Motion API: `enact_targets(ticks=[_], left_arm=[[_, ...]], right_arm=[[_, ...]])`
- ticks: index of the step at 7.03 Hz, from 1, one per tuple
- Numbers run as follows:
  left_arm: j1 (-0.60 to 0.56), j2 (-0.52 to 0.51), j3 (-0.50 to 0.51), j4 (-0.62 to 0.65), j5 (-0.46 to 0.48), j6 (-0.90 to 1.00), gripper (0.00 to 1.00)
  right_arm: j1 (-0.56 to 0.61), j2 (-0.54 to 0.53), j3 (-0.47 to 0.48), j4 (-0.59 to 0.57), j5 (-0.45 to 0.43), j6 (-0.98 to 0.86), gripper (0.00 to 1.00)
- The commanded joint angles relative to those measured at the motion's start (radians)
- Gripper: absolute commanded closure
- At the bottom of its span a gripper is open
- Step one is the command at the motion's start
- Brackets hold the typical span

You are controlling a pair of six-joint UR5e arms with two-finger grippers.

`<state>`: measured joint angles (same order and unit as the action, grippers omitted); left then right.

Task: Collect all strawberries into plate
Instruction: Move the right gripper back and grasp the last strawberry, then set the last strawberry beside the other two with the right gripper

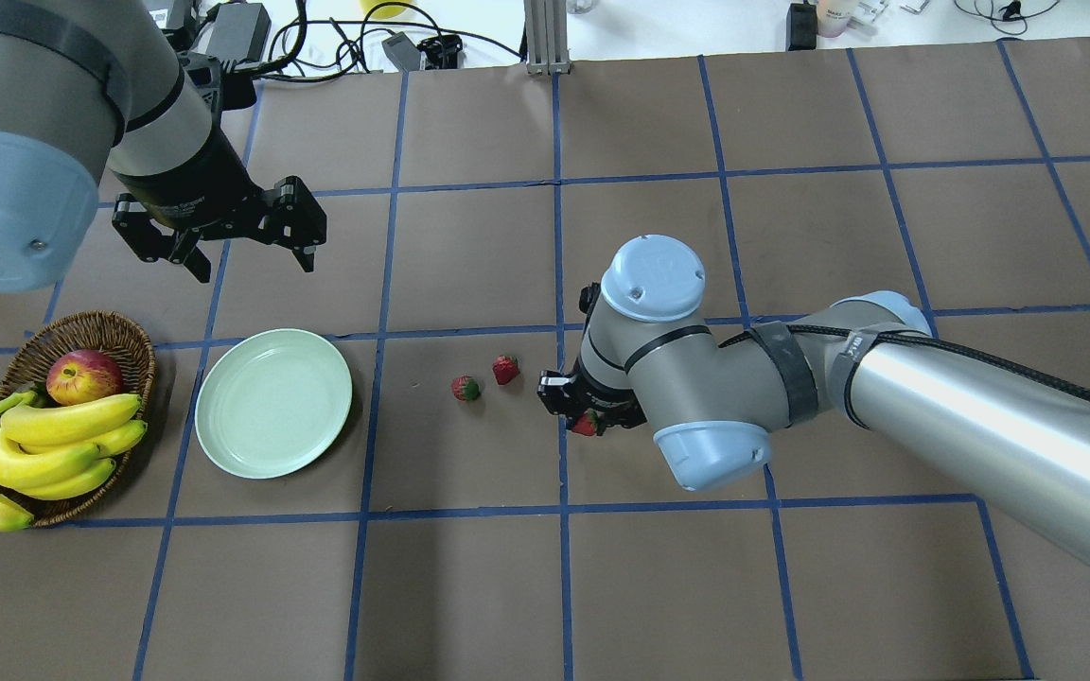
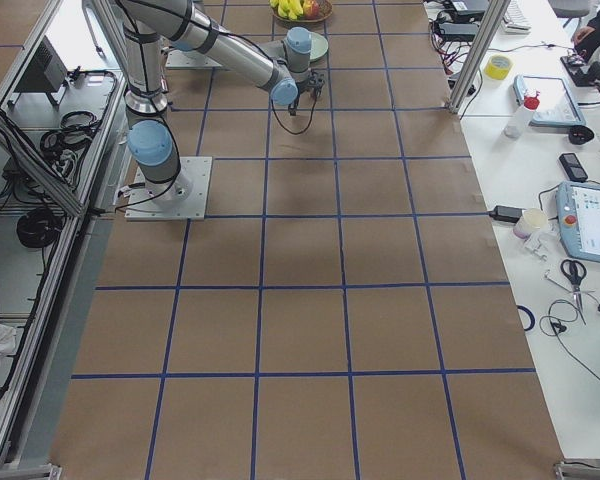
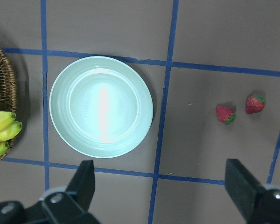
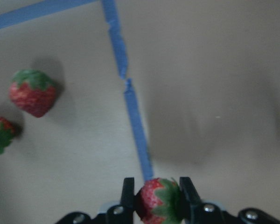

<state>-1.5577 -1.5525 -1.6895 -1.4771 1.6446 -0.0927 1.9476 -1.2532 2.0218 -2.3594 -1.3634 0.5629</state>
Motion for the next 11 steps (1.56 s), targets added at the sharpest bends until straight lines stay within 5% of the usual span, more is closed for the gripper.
enact_targets(ticks=[1, 3, 4, 5, 7, 9, 11], left_arm=[[-0.005, 0.002, 0.004, -0.003, 0.034, 0.005, 0.0], [0.004, -0.004, -0.006, 0.03, 0.043, 0.007, 0.0], [0.004, -0.004, -0.01, 0.032, 0.041, 0.008, 0.0], [0.005, -0.009, -0.018, 0.031, 0.032, 0.004, 0.0], [0.007, -0.021, -0.03, 0.035, 0.037, -0.001, 0.0], [0.005, -0.023, -0.033, 0.05, 0.002, 0.002, 0.0], [0.005, -0.044, -0.047, 0.049, -0.13, -0.01, 0.0]], right_arm=[[0.109, 0.105, -0.147, -0.001, 0.023, 0.124, 1.0], [0.126, 0.161, -0.184, -0.01, 0.032, 0.135, 1.0], [0.126, 0.166, -0.192, -0.011, 0.033, 0.138, 0.79], [0.126, 0.17, -0.192, -0.011, 0.032, 0.137, 0.41], [0.126, 0.152, -0.18, -0.001, 0.003, 0.134, 0.03], [0.107, 0.063, -0.213, 0.082, -0.092, 0.068, 0.0], [-0.026, -0.113, -0.306, 0.389, -0.121, -0.084, 0.0]])
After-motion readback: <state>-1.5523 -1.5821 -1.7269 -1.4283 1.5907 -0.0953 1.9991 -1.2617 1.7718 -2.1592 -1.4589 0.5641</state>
